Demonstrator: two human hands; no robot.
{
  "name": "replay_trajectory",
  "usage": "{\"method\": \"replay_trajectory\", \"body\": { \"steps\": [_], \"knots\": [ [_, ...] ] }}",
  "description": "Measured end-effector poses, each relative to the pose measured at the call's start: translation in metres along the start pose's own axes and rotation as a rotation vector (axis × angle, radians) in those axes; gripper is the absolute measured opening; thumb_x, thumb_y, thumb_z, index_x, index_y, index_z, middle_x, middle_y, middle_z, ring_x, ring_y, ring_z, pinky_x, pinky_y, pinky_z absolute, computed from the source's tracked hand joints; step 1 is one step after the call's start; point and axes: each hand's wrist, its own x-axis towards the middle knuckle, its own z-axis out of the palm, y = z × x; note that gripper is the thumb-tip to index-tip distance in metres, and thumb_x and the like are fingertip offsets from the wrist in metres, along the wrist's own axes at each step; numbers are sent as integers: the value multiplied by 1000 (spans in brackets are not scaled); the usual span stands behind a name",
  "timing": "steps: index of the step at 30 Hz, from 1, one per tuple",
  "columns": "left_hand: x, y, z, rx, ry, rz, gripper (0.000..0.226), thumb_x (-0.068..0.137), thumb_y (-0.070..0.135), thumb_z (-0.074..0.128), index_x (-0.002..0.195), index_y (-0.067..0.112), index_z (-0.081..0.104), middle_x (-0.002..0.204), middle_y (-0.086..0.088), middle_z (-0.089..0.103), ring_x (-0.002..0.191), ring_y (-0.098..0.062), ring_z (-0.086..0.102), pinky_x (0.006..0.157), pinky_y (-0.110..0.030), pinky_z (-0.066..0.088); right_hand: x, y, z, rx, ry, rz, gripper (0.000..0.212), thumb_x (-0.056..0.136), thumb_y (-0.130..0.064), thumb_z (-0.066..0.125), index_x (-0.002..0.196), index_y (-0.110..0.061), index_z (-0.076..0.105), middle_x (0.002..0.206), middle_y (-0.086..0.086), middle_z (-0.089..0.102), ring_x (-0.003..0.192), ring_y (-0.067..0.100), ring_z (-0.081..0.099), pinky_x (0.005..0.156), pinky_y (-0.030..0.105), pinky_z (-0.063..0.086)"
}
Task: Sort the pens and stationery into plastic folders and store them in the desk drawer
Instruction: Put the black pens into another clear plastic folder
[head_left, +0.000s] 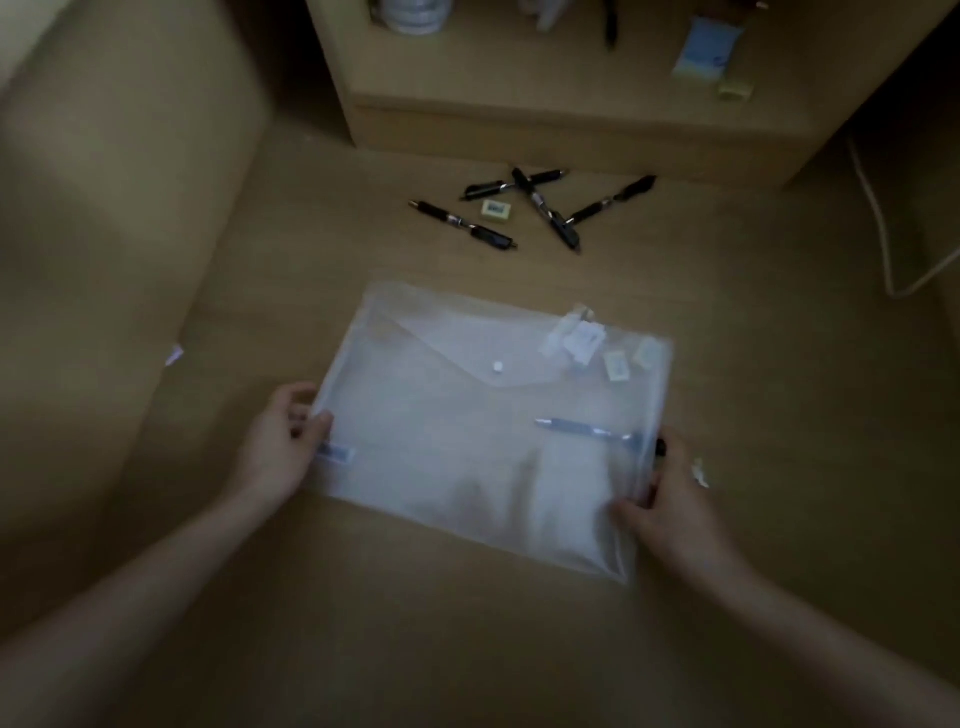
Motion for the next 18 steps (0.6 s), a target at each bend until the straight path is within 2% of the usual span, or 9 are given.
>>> {"method": "replay_trajectory", "body": {
  "steps": [3, 5, 7, 8, 10, 11, 13, 16, 18],
  "knots": [
    [-1, 12, 5, 221, 101, 174, 45, 89, 5, 60, 132, 1, 46, 126, -19, 44, 115, -34, 48, 98, -31, 34, -6, -12, -4, -142, 66, -26, 79, 74, -16, 75, 138, -19, 28, 124, 7, 45, 111, 27, 50, 89, 37, 44],
    [-7, 26, 10, 262, 113, 318, 51, 85, 3, 62, 133, 2, 45, 135, -20, 34, 123, -35, 41, 104, -28, 26, -6, -28, -9, -258, 129, -61, 86, 78, -25, 73, 146, -18, 20, 126, 10, 36, 117, 30, 42, 94, 36, 38],
    [-15, 38, 23, 280, 61, 411, 51, 86, 17, 62, 133, 6, 45, 139, -17, 32, 127, -35, 38, 107, -31, 25, 4, -50, -11, -352, 196, -202, 84, 82, -28, 70, 148, -20, 18, 132, 11, 32, 122, 28, 35, 100, 35, 30],
    [-19, 45, 32, 293, 12, 415, 56, 87, 35, 55, 135, 10, 43, 144, -16, 28, 132, -33, 33, 110, -34, 23, 12, -61, -10, -373, 214, -282, 82, 83, -30, 68, 148, -20, 20, 138, 11, 29, 126, 27, 31, 103, 34, 26],
    [-28, 54, 53, 394, -104, 415, 81, 79, 65, 23, 146, 19, 26, 155, -10, 9, 144, -28, 9, 116, -40, 9, 32, -81, -1, -406, 187, -414, 80, 84, -33, 67, 148, -21, 21, 148, 9, 23, 136, 26, 22, 110, 35, 18],
    [-32, 56, 63, 491, -148, 415, 89, 74, 70, 8, 150, 24, 13, 158, -5, -5, 145, -25, -6, 117, -42, -1, 42, -88, 5, -430, 145, -459, 82, 84, -35, 67, 148, -21, 18, 152, 8, 19, 140, 25, 16, 113, 35, 13],
    [-34, 50, 77, 621, -209, 405, 94, 67, 75, -5, 150, 31, -8, 156, -1, -24, 142, -21, -23, 114, -42, -13, 63, -97, 18, -505, 55, -536, 85, 85, -40, 64, 150, -21, 13, 156, 6, 11, 144, 23, 8, 115, 36, 6],
    [-27, 33, 79, 695, -270, 433, 98, 59, 83, -11, 143, 35, -26, 151, 1, -35, 140, -21, -29, 113, -43, -15, 87, -101, 32, -625, -11, -660, 83, 87, -44, 60, 150, -17, 14, 158, 6, 11, 145, 22, 6, 116, 35, 2],
    [-21, 22, 73, 737, -304, 492, 93, 59, 86, -16, 137, 38, -34, 146, 4, -42, 136, -18, -36, 112, -42, -18, 95, -98, 36, -667, -40, -721, 76, 89, -44, 57, 148, -14, 20, 157, 6, 16, 144, 21, 11, 116, 35, 4]
  ]
}}
